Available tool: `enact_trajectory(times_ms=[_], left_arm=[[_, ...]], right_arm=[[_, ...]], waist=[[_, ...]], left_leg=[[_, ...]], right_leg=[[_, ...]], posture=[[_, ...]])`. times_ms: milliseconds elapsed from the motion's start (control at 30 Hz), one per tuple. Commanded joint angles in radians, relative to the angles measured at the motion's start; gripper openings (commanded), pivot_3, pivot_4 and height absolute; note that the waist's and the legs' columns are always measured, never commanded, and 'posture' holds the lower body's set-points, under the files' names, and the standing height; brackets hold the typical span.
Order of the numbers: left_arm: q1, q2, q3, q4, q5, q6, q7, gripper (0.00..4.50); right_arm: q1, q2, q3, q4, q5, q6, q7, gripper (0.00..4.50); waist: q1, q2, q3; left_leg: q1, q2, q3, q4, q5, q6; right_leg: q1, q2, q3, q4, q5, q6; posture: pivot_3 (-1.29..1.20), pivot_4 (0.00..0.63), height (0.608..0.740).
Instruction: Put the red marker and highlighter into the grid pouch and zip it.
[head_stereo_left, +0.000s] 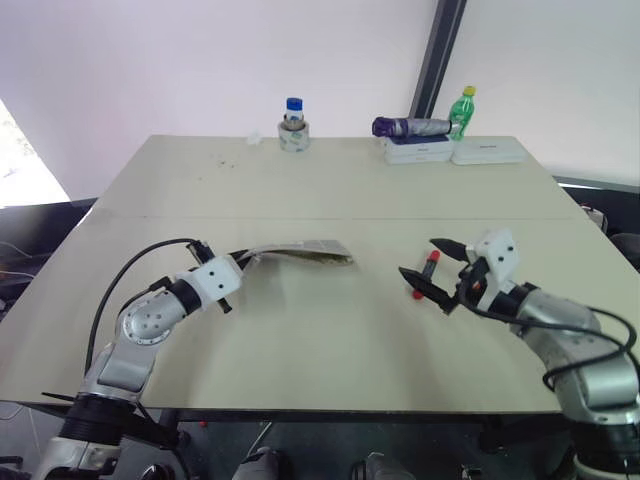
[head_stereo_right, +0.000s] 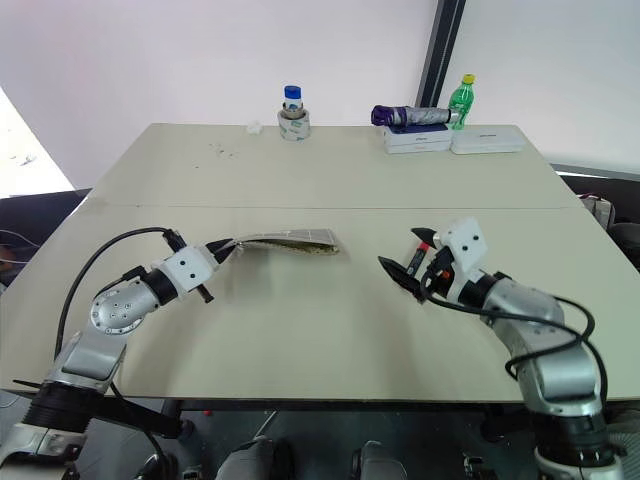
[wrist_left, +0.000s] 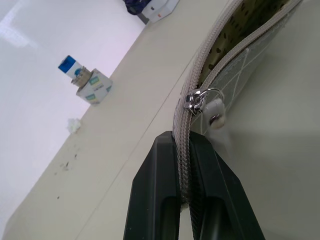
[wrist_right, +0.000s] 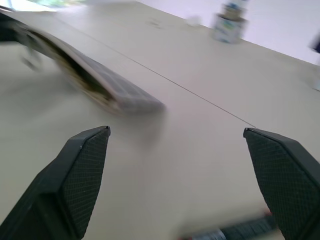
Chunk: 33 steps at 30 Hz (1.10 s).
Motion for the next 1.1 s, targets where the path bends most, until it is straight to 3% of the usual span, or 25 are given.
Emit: enact_trajectory(times_ms=[33,200,300,633,867,1100], left_arm=[[0.013,0.014,0.027,-0.016,-0.004,-0.032,0.015,0.00],[0.014,0.008,0.019,-0.010,-0.002,-0.038,0.020,0.00],[0.009,0.008,0.015,-0.006,-0.003,-0.041,0.016,0.00],[0.021,0.007,0.014,-0.021,-0.002,-0.027,0.017,0.00],[0.040,0.008,0.012,-0.039,0.010,-0.022,0.025,0.00],[0.062,0.003,0.028,-0.073,-0.003,-0.006,0.030,0.00]], right_arm=[[0.078,0.111,0.003,-0.203,-0.074,0.043,-0.216,4.43],[0.250,0.172,0.144,-0.375,-0.170,0.136,-0.314,4.43],[0.256,0.191,0.147,-0.391,-0.170,0.189,-0.348,4.43],[0.068,0.212,0.152,-0.311,-0.185,0.449,-0.421,4.43],[-0.258,0.283,0.082,-0.010,-0.185,0.632,-0.501,4.43],[-0.288,0.371,0.070,0.058,-0.182,0.712,-0.540,4.43]], waist=[[-0.003,0.000,0.000],[-0.014,0.000,0.000],[-0.019,0.000,0.000],[-0.019,-0.001,0.000],[-0.021,-0.001,-0.001],[-0.021,-0.001,-0.001]], left_leg=[[0.000,0.001,0.000,0.000,0.000,0.000],[0.000,0.001,-0.002,0.000,0.000,-0.001],[0.000,0.001,-0.002,0.000,0.000,0.000],[0.000,0.001,-0.002,0.000,-0.001,0.002],[0.000,0.001,-0.002,0.000,-0.001,0.001],[-0.002,0.001,0.001,-0.001,0.001,-0.001]], right_leg=[[0.000,0.000,0.000,0.000,0.000,0.000],[0.000,0.000,0.000,0.001,0.000,0.000],[0.000,0.000,0.000,0.001,0.000,0.000],[0.000,0.001,0.000,0.001,0.000,0.000],[0.000,0.001,0.000,0.002,0.000,0.000],[-0.003,0.001,0.000,0.002,0.000,0.000]], posture=[[0.00,0.150,0.738],[0.00,0.150,0.738],[0.00,0.150,0.738],[0.00,0.150,0.738],[0.00,0.150,0.738],[0.00,0.150,0.738]])
